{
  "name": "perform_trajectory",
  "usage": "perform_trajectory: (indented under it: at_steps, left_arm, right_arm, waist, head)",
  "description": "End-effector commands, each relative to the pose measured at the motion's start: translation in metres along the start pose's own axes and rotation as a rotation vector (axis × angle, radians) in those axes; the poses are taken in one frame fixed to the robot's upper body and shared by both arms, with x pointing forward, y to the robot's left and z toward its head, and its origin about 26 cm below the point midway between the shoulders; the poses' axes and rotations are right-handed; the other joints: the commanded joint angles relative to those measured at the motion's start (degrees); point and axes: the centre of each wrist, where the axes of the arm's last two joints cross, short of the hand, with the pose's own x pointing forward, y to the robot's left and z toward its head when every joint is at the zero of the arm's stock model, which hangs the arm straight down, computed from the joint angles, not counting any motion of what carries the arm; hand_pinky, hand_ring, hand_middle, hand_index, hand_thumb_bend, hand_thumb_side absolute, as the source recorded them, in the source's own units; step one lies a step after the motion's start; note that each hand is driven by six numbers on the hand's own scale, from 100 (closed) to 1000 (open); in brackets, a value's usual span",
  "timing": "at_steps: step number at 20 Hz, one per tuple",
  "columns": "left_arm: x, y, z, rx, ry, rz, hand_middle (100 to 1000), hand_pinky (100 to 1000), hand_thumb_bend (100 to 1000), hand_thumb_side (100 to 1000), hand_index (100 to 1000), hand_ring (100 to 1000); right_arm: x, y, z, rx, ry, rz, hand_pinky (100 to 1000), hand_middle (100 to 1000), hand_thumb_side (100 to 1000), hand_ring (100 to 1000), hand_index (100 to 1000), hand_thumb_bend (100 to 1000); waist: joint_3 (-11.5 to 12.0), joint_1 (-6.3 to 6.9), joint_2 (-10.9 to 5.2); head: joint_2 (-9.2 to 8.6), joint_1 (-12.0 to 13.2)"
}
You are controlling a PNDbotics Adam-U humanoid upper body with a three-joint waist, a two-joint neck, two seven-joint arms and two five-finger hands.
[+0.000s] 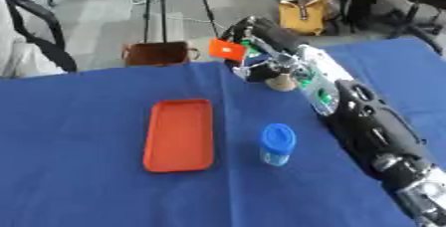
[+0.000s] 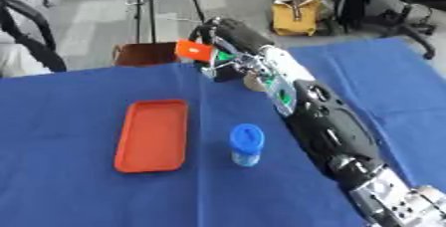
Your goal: Pick up objects on the table and place them in the box.
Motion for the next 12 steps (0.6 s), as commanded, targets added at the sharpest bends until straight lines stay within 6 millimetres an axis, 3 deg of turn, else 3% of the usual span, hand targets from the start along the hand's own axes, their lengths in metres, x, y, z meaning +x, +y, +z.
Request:
perform_trajectory:
  at_steps: [1, 12]
  left_arm:
    - [0.011, 0.0, -0.006, -0.013, -0.046, -0.005, 668, 433, 477, 878, 841, 646]
    - [0.015, -0.002, -0.008, -0.023, -0.06, 0.003, 663, 433, 480, 875, 841, 641]
  right_arm:
    - [0.004, 0.003, -0.012, 0.009, -0.013, 0.02, 689, 418, 100, 639, 739, 165]
    - [0.03, 0.036, -0.029, 0.063, -0.086, 0.004, 691, 423, 100, 644, 741, 179]
  waist:
    - [0.5, -0.05, -0.62]
    - [1.4, -0.24, -0.55]
  head:
    - [0.06, -0.5]
    - [0.16, -0.8]
